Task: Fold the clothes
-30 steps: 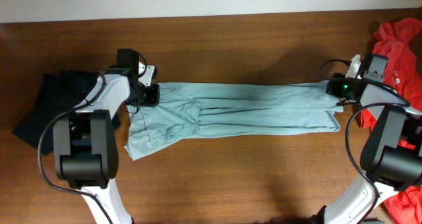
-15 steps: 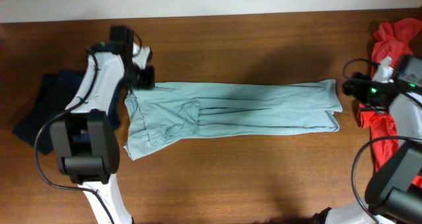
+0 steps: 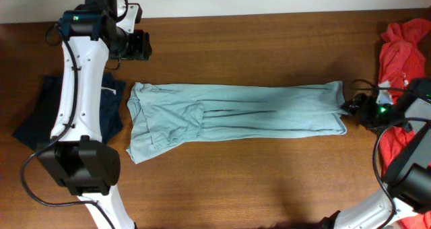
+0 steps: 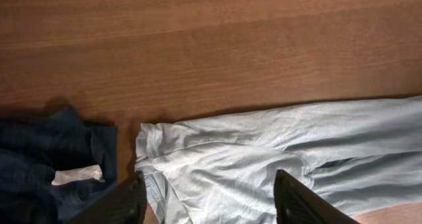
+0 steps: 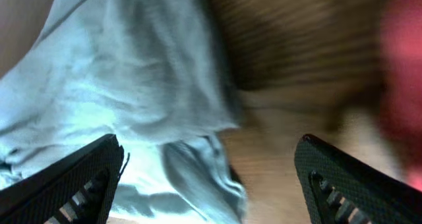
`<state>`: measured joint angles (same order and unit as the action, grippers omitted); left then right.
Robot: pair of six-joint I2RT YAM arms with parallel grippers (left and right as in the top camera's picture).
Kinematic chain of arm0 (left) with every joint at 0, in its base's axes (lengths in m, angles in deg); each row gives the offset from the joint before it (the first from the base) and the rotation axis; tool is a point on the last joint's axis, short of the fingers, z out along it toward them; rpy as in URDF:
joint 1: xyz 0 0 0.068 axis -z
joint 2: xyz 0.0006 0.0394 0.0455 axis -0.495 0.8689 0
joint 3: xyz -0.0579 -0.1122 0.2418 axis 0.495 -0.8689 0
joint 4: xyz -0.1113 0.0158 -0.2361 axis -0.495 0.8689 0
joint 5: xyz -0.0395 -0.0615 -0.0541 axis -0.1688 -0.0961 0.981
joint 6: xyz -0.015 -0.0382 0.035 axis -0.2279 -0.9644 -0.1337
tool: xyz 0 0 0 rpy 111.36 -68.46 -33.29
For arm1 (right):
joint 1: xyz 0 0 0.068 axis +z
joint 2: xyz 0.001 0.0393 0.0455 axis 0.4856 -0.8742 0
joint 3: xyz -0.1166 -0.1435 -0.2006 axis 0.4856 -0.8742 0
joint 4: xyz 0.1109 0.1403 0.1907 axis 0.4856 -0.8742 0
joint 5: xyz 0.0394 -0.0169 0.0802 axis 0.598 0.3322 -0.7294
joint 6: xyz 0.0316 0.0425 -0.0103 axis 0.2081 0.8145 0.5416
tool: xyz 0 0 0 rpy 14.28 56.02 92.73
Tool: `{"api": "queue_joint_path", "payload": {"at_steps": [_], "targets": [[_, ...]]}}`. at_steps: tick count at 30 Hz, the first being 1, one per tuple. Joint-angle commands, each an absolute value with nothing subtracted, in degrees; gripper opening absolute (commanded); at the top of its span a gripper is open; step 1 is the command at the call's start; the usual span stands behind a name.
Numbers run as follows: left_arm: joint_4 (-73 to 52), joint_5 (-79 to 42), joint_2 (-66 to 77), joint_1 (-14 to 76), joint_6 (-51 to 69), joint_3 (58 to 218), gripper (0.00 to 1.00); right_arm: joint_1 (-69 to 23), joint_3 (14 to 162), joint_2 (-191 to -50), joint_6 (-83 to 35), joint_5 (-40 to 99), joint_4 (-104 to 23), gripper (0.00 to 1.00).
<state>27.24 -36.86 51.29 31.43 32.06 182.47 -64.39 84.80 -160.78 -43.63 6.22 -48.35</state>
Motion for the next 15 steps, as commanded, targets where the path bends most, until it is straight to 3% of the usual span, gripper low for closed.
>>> {"api": "queue_joint_path", "payload": {"at_steps": [1, 4, 8, 10, 15], "targets": [[27.72, -36.86, 50.43, 31.01, 32.74, 183.06, 0.65, -60.93, 85.13, -161.9, -46.34, 3.55, -47.87, 0.86], [28.44, -36.86, 50.43, 31.01, 32.74, 183.06, 0.73, -59.18, 85.13, -163.19, -46.3, 7.57, -46.41, 0.87], [30.32, -36.9, 50.43, 31.01, 32.76, 183.06, 0.77, -58.7, 85.13, -165.48, -46.32, 9.45, -43.67, 0.87], [30.76, -36.92, 50.43, 31.01, 32.78, 183.06, 0.99, -58.73, 85.15, -166.79, -46.34, 9.43, -42.89, 0.87], [30.74, -36.9, 50.43, 31.01, 32.78, 183.06, 0.99, -58.7, 85.15, -168.23, -46.56, 13.06, -42.62, 0.87]]}}
